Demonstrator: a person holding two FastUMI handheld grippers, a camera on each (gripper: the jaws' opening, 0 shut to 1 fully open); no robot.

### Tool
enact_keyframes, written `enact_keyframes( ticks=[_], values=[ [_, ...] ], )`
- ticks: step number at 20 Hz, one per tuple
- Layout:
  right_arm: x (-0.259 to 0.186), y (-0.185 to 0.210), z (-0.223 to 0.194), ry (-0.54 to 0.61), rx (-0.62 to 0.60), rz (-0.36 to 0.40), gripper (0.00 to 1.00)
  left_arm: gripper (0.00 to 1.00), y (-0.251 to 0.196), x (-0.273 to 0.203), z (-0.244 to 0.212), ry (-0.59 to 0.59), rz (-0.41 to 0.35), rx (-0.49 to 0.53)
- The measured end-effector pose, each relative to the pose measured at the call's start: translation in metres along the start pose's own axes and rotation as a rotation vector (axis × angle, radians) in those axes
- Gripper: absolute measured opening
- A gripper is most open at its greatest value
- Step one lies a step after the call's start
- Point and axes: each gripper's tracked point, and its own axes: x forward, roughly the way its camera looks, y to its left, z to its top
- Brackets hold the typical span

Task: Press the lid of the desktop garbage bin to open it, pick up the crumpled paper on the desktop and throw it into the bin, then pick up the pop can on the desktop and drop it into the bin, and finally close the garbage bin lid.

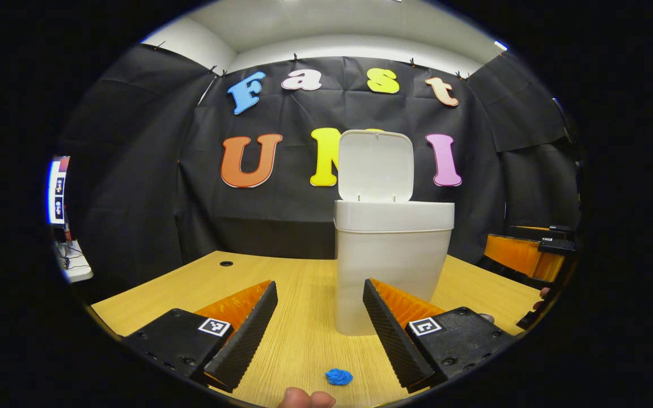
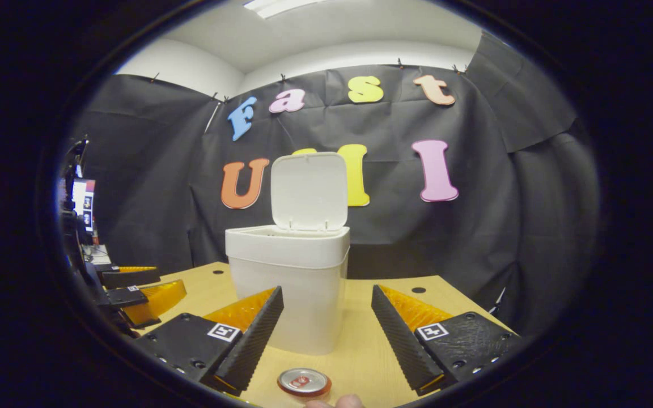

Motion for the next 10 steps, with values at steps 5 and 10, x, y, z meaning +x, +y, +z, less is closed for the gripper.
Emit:
enact_keyframes(
  ticks=[5,10],
  values=[
    [-0.016,-0.003,-0.022,0.016,-0.021,-0.007,0.97,0.98,-0.005,-0.009,-0.047,0.114,-0.023,-0.023],
    [-0.029,-0.002,-0.049,0.054,0.033,0.007,0.96,0.99,-0.012,-0.015,-0.1,0.249,-0.03,0.024]
  ],
)
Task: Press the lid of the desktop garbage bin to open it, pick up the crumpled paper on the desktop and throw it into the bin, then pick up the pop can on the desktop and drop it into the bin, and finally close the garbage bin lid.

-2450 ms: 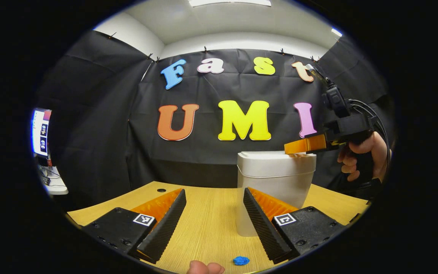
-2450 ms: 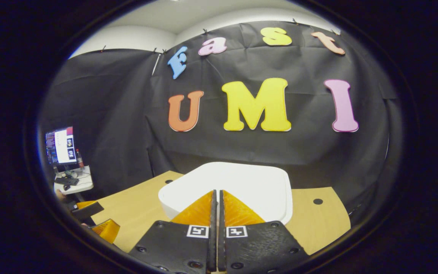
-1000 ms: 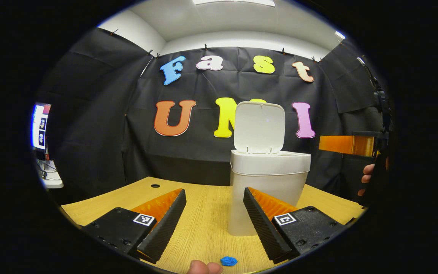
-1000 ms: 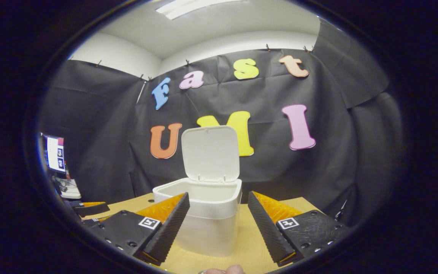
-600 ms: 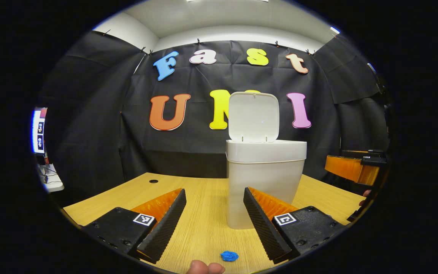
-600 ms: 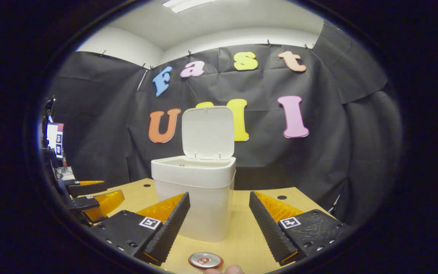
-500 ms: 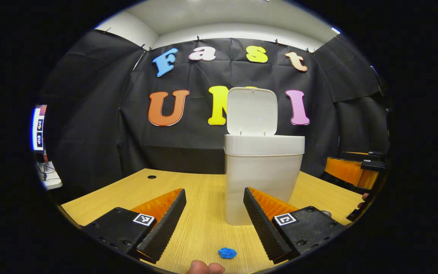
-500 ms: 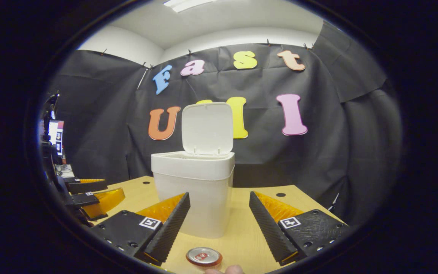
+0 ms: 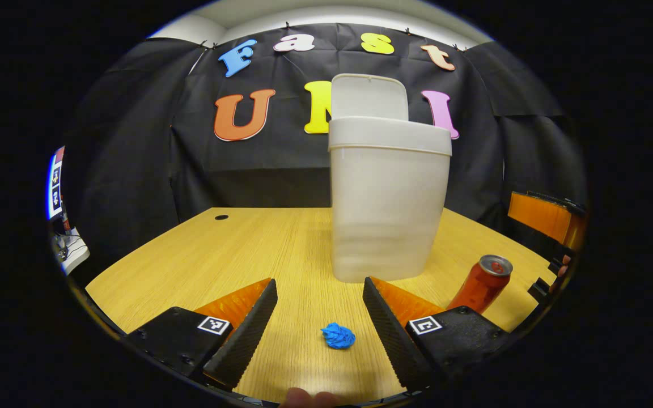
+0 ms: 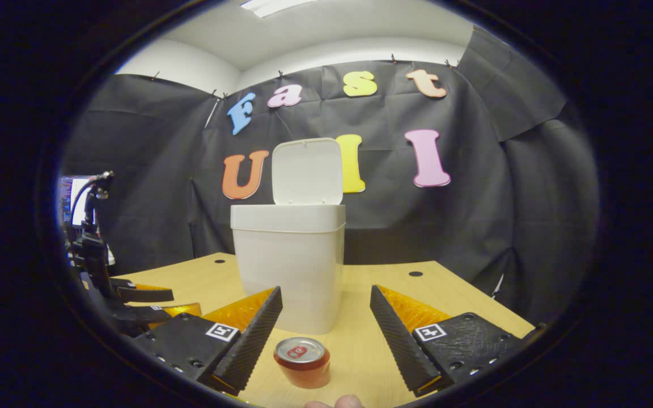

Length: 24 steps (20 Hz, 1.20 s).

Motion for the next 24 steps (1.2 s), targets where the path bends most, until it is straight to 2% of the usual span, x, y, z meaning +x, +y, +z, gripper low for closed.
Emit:
enact_keyframes(
  ticks=[7,13,16,20,21,22,23,24],
  values=[
    [-0.012,-0.011,-0.013,0.011,-0.006,-0.024,0.97,0.99,-0.019,0.01,-0.05,0.126,-0.038,-0.006],
    [-0.017,-0.02,-0.03,0.031,0.004,-0.047,0.97,0.99,-0.014,0.013,-0.081,0.188,-0.002,-0.037],
    [-0.019,-0.019,-0.032,0.028,0.011,-0.055,0.97,0.94,-0.01,0.014,-0.081,0.165,0.014,-0.017],
    [-0.018,-0.013,-0.039,0.031,0.0,-0.046,0.96,0.8,-0.011,0.013,-0.082,0.147,0.003,0.011],
    [-0.017,-0.013,-0.04,0.034,-0.001,-0.044,0.96,0.84,-0.012,0.014,-0.082,0.149,-0.001,0.014],
    [-0.017,-0.012,-0.041,0.036,0.0,-0.044,0.96,0.7,-0.013,0.015,-0.083,0.148,-0.004,0.016],
    [-0.016,-0.012,-0.043,0.039,0.003,-0.042,0.99,0.66,-0.013,0.016,-0.082,0.146,-0.004,0.017],
    [-0.015,-0.012,-0.043,0.041,0.005,-0.043,0.96,0.65,-0.012,0.017,-0.082,0.146,-0.002,0.017]
  ],
)
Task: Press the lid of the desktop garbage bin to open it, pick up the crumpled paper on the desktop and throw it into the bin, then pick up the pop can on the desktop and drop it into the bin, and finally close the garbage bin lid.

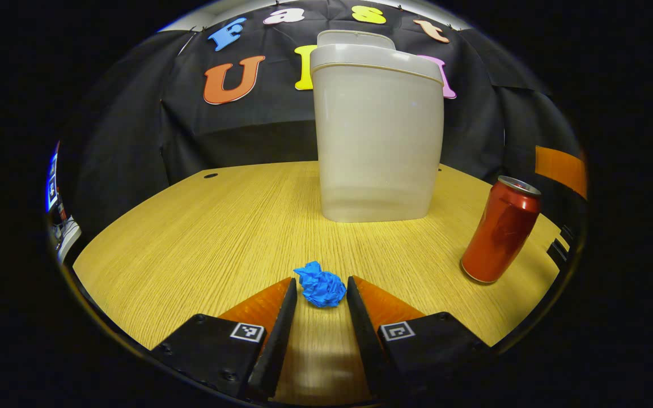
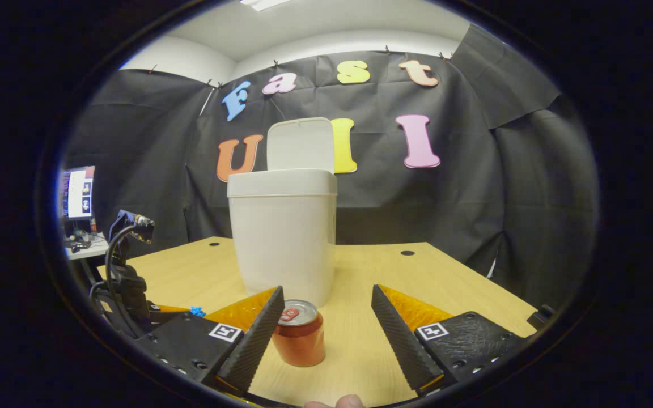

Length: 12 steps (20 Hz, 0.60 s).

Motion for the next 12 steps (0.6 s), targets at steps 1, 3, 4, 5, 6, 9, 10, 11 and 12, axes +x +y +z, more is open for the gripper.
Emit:
enact_keyframes(
  ticks=[1,3,4,5,6,9,10,11,12],
  values=[
    [0.001,0.0,-0.002,0.002,0.001,0.0,0.96,0.55,0.001,0.0,0.001,-0.002,0.006,-0.002],
    [0.001,0.002,-0.003,0.005,0.001,0.001,0.96,0.4,0.004,0.0,0.001,0.0,0.01,0.001],
    [0.001,0.003,-0.001,0.002,-0.001,0.001,0.96,0.35,0.003,-0.001,0.001,0.0,0.01,0.003],
    [0.001,0.003,-0.001,-0.003,-0.003,0.002,0.96,0.33,0.003,-0.001,0.001,-0.003,0.008,0.004],
    [0.001,0.004,0.001,-0.007,-0.004,0.004,0.96,0.34,0.003,-0.001,0.001,-0.005,0.005,0.001],
    [0.001,0.009,0.002,-0.013,-0.011,0.011,0.96,0.28,0.001,-0.001,0.003,-0.007,-0.007,-0.019],
    [0.001,0.011,0.002,-0.011,-0.014,0.013,0.96,0.28,0.0,-0.003,0.004,-0.008,-0.01,-0.024],
    [0.001,0.012,0.0,-0.009,-0.016,0.015,0.99,0.28,-0.001,-0.003,0.006,-0.012,-0.011,-0.026],
    [0.002,0.013,0.0,-0.006,-0.018,0.014,0.96,0.28,-0.002,-0.005,0.009,-0.02,-0.011,-0.028]
  ],
)
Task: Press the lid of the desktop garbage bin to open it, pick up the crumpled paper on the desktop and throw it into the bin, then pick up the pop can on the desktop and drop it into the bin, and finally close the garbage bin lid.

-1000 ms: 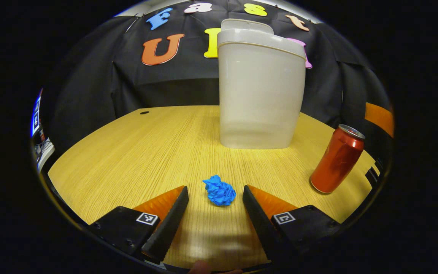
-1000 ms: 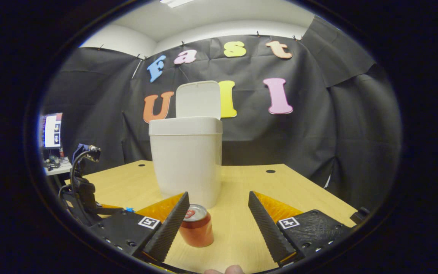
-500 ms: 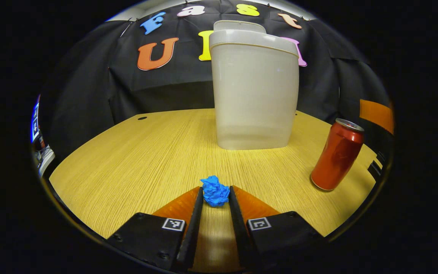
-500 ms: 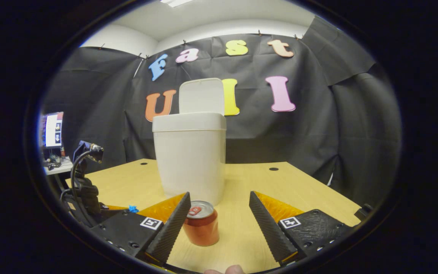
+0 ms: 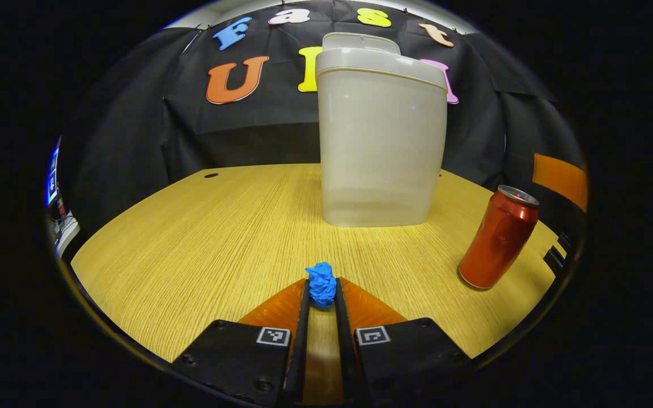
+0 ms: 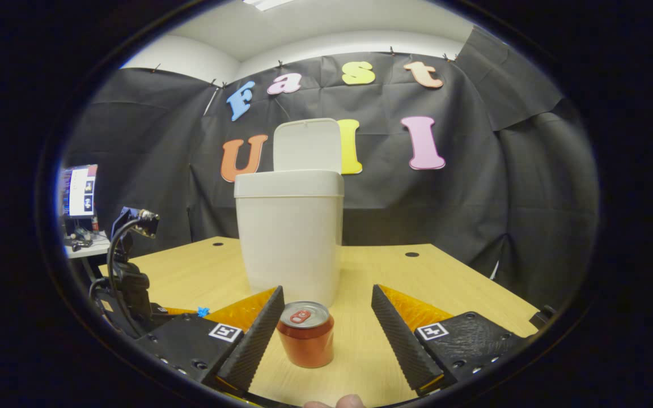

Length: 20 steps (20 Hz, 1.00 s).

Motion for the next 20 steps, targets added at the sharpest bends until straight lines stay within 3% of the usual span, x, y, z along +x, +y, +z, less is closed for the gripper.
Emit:
enact_keyframes(
  ticks=[11,20],
  values=[
    [0.004,0.012,-0.02,0.05,0.026,-0.022,0.96,0.28,0.004,-0.018,0.067,-0.153,0.0,-0.012],
    [0.006,0.015,-0.04,0.101,0.02,-0.028,0.96,0.28,0.002,-0.028,0.09,-0.214,-0.015,-0.018]
  ],
)
